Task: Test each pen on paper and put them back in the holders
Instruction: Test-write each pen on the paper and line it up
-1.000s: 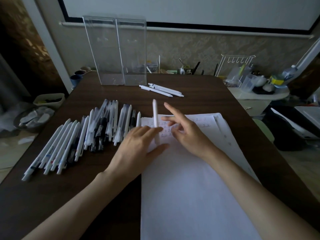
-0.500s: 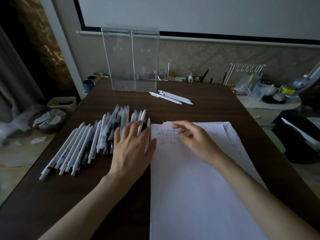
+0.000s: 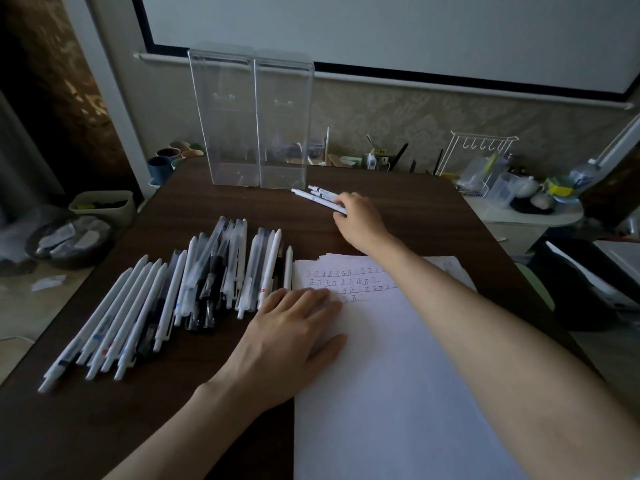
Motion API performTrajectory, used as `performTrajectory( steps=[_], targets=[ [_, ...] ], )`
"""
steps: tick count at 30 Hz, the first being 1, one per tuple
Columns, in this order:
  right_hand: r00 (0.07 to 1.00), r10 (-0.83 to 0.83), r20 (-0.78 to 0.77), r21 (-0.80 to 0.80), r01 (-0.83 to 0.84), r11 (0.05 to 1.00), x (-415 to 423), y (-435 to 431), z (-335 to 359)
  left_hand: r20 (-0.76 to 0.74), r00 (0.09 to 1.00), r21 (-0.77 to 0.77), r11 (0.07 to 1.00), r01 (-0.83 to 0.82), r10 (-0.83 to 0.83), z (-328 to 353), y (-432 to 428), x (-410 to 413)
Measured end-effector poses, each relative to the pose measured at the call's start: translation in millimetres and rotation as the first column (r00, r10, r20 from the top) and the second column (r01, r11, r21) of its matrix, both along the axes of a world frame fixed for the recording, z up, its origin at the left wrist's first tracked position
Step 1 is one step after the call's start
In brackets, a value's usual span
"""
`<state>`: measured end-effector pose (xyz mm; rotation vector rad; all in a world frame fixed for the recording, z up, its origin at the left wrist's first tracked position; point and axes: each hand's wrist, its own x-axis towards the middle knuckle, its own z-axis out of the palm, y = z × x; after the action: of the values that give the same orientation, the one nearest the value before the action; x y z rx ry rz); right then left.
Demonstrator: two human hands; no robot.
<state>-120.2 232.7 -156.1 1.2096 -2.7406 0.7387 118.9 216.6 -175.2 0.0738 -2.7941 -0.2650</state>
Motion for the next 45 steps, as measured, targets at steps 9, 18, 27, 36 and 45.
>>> performTrajectory(
  steps=[9,18,27,36,45],
  targets=[
    [0.973,-0.042,-0.227,-0.014,0.039,0.999,21.3,24.7,13.1,0.034,0.999,0.017,1.0,-0.003,0.002,1.4,0.5,0.7],
    [0.989,-0.069,-0.129,0.001,0.069,0.998,73.9,153.6,10.6,0.026,0.999,0.027,0.999,0.03,-0.031,9.8,5.5,2.4],
    [0.986,0.071,-0.151,0.081,-0.059,0.995,78.2,121.8,-8.8,0.178,0.926,0.087,0.942,0.323,-0.334,6.1,10.5,4.5],
    [0.952,0.029,-0.306,-0.169,-0.084,0.982,89.5,129.2,-7.1,0.178,0.929,0.099,0.945,0.313,-0.326,4.8,9.9,2.8],
    [0.925,-0.024,-0.379,-0.243,-0.075,0.967,91.4,127.6,-11.1,0.185,0.929,0.109,0.946,0.304,-0.32,6.1,10.4,3.2]
  ],
)
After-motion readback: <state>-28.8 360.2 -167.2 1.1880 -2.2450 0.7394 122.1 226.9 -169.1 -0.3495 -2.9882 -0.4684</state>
